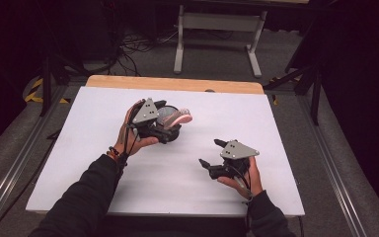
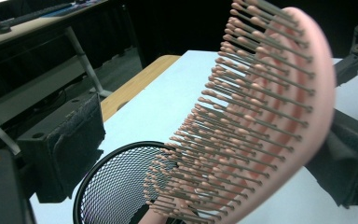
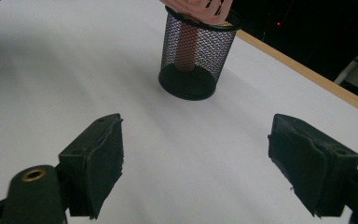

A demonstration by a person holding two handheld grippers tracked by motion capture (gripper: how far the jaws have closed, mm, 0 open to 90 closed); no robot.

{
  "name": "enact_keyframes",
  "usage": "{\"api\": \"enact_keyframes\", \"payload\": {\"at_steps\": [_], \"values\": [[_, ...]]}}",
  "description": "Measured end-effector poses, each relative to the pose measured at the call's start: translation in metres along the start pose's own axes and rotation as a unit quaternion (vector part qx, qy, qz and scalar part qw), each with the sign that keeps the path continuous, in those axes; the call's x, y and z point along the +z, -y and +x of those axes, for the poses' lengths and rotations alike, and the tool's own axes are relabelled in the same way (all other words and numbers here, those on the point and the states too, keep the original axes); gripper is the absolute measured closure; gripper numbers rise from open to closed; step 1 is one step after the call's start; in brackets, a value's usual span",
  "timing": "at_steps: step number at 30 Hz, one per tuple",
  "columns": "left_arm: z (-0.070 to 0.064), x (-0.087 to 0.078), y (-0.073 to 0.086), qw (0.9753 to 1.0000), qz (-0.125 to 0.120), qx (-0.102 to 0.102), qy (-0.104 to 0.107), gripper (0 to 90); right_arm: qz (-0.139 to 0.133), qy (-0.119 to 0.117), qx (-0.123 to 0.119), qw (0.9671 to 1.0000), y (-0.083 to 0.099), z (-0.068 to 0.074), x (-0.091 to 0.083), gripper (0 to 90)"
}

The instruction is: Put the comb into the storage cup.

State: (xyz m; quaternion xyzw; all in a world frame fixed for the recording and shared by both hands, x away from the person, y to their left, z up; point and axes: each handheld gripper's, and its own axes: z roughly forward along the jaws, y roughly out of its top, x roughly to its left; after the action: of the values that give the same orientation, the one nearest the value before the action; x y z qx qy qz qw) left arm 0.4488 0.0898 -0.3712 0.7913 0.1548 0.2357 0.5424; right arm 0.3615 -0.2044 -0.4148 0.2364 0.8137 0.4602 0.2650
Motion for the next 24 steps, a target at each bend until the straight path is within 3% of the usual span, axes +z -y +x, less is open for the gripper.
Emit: {"api": "enact_keyframes", "payload": {"at_steps": [10,24], "values": [[-0.005,-0.01,0.002,0.9998,0.005,0.018,0.002,6.6,-0.002,0.01,-0.005,0.9999,-0.001,0.001,-0.002,16.7],[-0.011,-0.02,0.012,0.9997,0.012,0.022,0.004,7.1,-0.008,0.028,-0.007,0.9996,-0.003,0.002,-0.004,15.6]]}}
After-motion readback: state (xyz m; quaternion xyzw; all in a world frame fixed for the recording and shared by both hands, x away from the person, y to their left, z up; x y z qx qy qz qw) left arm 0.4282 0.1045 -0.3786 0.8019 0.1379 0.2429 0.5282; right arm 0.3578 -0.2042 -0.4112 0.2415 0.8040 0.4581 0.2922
